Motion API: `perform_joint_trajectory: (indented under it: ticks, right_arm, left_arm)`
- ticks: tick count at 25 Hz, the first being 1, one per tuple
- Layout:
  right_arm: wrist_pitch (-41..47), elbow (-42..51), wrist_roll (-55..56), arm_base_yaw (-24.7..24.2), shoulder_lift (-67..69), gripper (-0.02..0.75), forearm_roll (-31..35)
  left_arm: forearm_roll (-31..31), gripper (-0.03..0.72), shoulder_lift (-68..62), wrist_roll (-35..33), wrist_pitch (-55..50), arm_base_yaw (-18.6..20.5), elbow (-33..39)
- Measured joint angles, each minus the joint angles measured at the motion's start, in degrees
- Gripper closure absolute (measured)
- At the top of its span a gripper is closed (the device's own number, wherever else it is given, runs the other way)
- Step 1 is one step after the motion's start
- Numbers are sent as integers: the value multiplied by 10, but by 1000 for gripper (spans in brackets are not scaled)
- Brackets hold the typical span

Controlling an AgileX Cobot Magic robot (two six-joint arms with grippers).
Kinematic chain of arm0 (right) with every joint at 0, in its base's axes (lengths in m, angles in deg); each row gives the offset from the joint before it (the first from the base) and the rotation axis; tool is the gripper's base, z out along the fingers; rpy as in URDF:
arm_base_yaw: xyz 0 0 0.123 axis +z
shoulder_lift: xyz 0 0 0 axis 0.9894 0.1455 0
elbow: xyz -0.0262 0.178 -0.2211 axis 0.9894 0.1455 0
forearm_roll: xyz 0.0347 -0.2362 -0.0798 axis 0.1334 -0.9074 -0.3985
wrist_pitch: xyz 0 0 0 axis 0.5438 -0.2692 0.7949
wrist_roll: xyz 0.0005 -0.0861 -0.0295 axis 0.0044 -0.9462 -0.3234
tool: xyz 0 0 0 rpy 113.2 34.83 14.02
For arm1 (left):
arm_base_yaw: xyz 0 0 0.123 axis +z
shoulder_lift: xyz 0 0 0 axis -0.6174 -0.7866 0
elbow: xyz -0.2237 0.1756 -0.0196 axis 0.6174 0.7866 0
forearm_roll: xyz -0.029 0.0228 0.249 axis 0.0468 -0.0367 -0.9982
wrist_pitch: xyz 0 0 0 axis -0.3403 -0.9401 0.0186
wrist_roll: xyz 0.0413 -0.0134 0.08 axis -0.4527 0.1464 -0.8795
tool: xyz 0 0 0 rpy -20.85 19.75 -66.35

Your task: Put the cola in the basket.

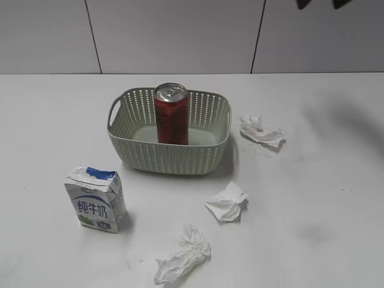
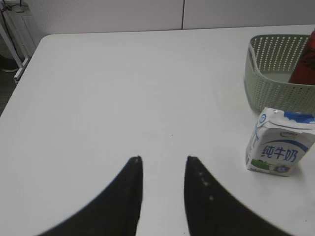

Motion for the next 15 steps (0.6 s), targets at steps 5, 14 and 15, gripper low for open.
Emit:
perform_joint_trajectory:
  ticks: [5,14,15]
  right_arm:
    - [0,136,-11,-78,-84,146,15]
    - [-1,533,-60,-79,-369,146,30]
    - [-5,583,-64,-79,-403,146,30]
  left_arm:
    - [0,451,0,0,0,0,0]
    - [0,451,0,0,0,0,0]
    - [0,451,0,0,0,0,0]
